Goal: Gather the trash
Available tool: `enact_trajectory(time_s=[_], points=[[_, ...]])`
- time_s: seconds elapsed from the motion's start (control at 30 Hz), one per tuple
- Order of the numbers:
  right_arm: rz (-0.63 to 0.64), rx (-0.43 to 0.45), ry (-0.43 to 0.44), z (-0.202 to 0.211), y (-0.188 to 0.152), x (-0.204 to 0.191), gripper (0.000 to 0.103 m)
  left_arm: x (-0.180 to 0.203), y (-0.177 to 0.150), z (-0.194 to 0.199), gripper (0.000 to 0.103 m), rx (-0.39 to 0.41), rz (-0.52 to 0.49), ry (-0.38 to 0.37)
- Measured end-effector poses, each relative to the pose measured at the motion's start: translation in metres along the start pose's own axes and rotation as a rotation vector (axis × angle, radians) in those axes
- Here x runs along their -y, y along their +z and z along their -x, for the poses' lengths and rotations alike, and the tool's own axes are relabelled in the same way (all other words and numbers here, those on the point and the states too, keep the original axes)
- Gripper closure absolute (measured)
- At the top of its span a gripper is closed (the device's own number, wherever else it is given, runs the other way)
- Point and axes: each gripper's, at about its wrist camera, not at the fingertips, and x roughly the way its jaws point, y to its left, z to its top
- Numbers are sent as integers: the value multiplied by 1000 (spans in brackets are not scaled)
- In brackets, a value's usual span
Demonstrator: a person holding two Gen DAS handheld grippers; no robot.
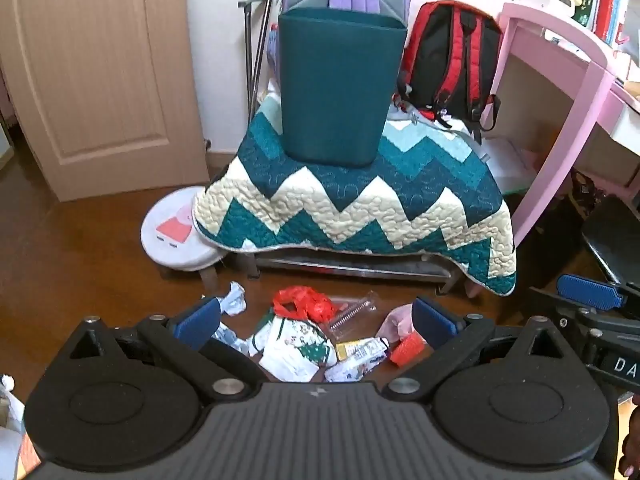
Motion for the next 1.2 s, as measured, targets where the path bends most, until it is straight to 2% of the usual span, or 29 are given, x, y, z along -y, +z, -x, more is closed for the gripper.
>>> enact_trajectory(time_s=[0.5,0.77,1.2], points=[[9,4,-4,7,4,-5,43,-1,4,4,1,22,-9,-12],[29,43,42,13,7,-9,43,3,5,7,1,43,-34,-31],[-9,17,42,8,6,-6,43,9,1,12,1,55,-75,-73]])
